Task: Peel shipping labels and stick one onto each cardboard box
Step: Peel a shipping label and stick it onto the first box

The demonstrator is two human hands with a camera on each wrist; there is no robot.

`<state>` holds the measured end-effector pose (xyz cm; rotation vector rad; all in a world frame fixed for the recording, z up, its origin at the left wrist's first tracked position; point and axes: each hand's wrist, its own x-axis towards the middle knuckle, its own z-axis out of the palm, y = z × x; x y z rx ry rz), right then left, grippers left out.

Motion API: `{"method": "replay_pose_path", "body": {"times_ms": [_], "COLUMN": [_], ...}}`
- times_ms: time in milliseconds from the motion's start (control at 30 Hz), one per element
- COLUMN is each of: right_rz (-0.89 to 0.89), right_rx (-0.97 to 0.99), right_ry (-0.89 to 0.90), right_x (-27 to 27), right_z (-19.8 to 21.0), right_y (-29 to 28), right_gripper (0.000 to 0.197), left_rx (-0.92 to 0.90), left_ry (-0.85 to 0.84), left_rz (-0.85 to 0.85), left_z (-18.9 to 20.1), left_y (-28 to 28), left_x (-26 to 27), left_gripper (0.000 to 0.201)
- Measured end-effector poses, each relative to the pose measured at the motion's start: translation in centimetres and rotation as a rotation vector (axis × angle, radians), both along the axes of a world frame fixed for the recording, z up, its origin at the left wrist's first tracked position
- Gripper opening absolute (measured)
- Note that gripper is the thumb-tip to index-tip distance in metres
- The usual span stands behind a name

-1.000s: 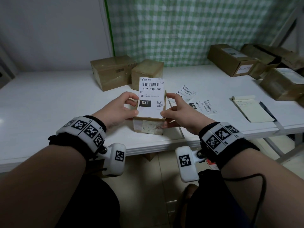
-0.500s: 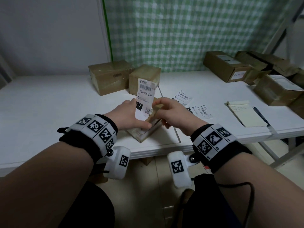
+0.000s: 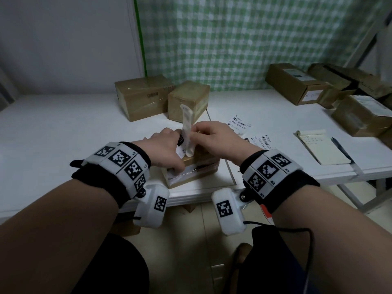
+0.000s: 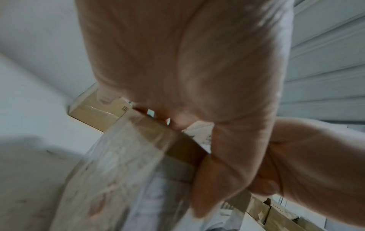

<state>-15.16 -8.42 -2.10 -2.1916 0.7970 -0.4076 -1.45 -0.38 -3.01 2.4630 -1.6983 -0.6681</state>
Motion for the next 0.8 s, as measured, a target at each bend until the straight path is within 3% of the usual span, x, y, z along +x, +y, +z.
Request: {"method": "replay_pose_path", "body": {"times_ms": [200,367,500,633,800], "right_rz": [-0.049,-0.126,-0.212,-0.256,-0.384], "right_rx": [-0.138,-0.108,-0.09,-0.091,-0.074], "right_ry": [0.11,0.077,0.017,-0.035,-0.039], "right_x": [0.7,0.8,0.8,0.4,-1.0], "right_z": [-0.3,-0.7,-1.0,-1.3,-1.7], "right_y": [-0.5,-0.7,-1.2,-1.9,-3.3], "right_gripper": [0.018,0.006,0.02,0.014,0.025], "left_rx": [-0.105,-0.133,-0.129,-0.121,-0.083], "left_ry": [-0.05,-0.087,-0.111,-0.127,-0.136], "left_rz": [0.028,0.043,0.047,0.044,0.032], "left_z": [-0.9,-1.6,-1.6,-1.5,-1.4], "left_y": [-0.7,-0.7,-0.7,-0.8,-0.9], "left_x": [-0.8,-0.8,-0.8,-0.8,-0.8], "left_gripper": [0.105,0.099,0.101,0.108,0.113]}}
